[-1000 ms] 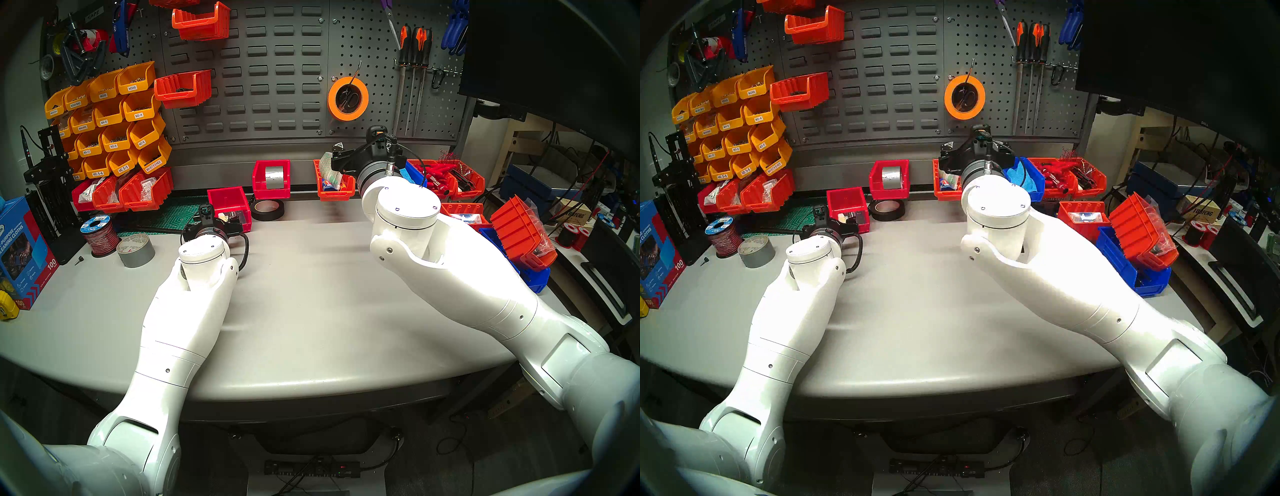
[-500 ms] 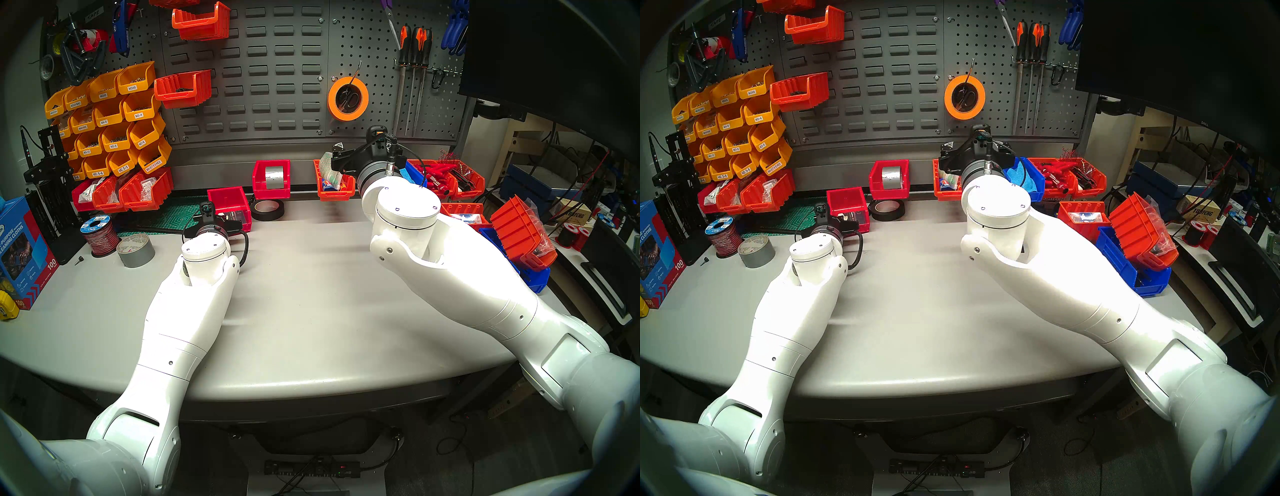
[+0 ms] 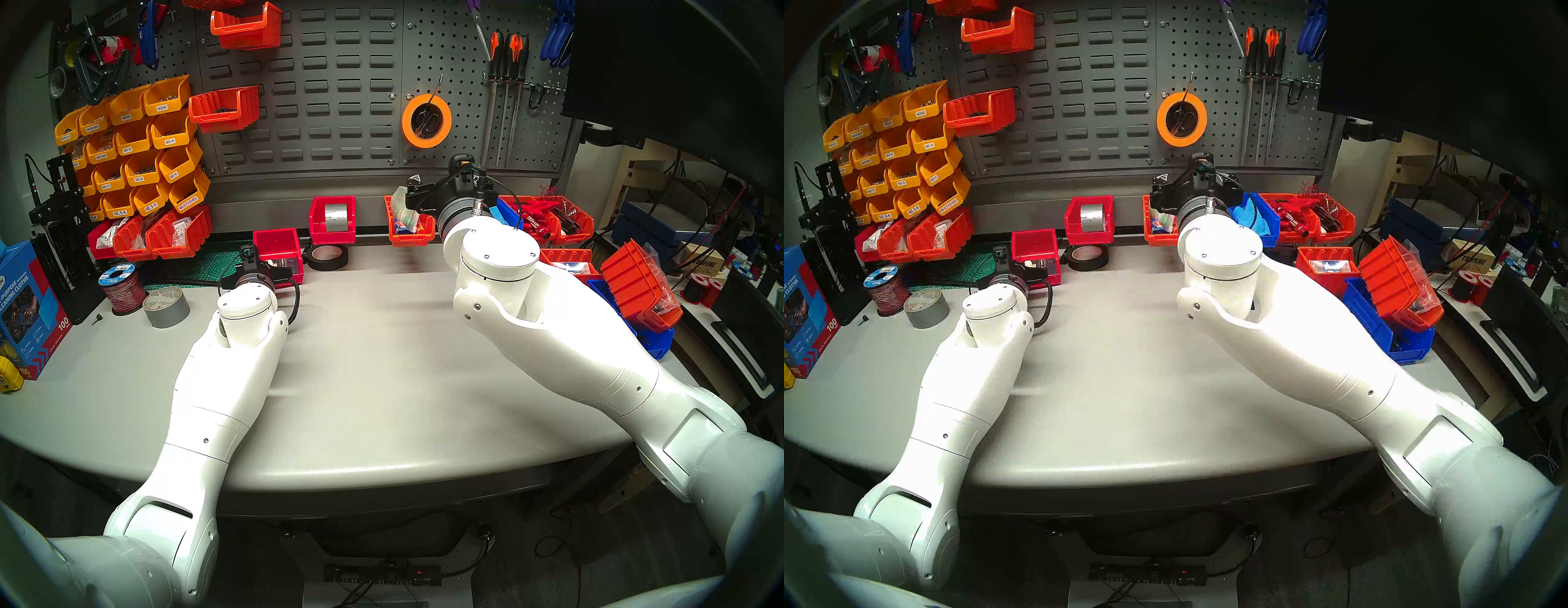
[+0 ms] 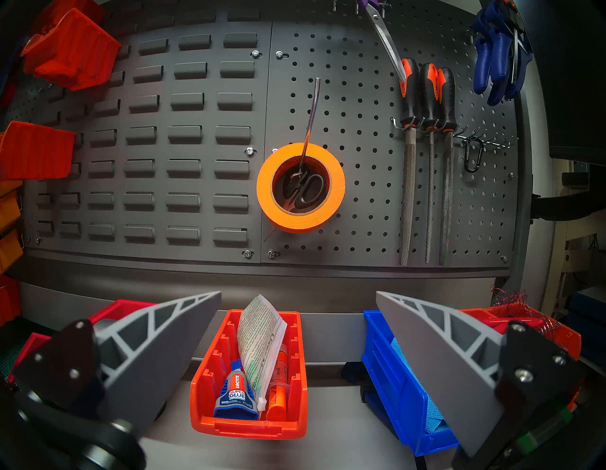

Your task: Hang all the unorganized tool boxes onto the wall

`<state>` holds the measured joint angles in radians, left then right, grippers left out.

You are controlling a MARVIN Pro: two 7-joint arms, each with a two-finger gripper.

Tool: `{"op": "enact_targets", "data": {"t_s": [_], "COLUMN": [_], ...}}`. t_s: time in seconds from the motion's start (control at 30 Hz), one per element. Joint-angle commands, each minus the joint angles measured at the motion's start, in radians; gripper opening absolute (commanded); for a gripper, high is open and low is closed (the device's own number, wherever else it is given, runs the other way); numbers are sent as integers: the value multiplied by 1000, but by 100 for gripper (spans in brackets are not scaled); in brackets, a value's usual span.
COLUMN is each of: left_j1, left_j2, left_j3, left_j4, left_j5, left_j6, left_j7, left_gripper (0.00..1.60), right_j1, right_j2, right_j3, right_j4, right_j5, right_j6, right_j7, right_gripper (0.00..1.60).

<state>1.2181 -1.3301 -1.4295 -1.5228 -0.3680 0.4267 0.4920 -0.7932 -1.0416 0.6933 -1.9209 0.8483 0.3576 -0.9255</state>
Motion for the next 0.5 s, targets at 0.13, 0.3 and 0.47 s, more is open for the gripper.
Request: {"op": "enact_targets", "data": {"t_s": [0.13, 0.3, 0.47], "left_j1": [5, 4, -36], "left_j2": [-1, -4, 65], "left_j3": [-26, -48, -64], "left_j4": [-68, -107, -118], "left_j5": [-24, -66, -72], "left_j6": [-24, -20, -19], "left_j7": [-26, -62, -123], "left_gripper": [0, 0, 0], "right_j1": [15, 14, 14], "right_j2": [-2, -2, -3], "right_j3": [4, 5, 5], "right_j4": [-8, -7, -7], "right_j5": [-6, -6, -5], "right_j6": [1, 1, 0], "right_j7": [1, 1, 1], "right_gripper": [160, 160, 160]}}
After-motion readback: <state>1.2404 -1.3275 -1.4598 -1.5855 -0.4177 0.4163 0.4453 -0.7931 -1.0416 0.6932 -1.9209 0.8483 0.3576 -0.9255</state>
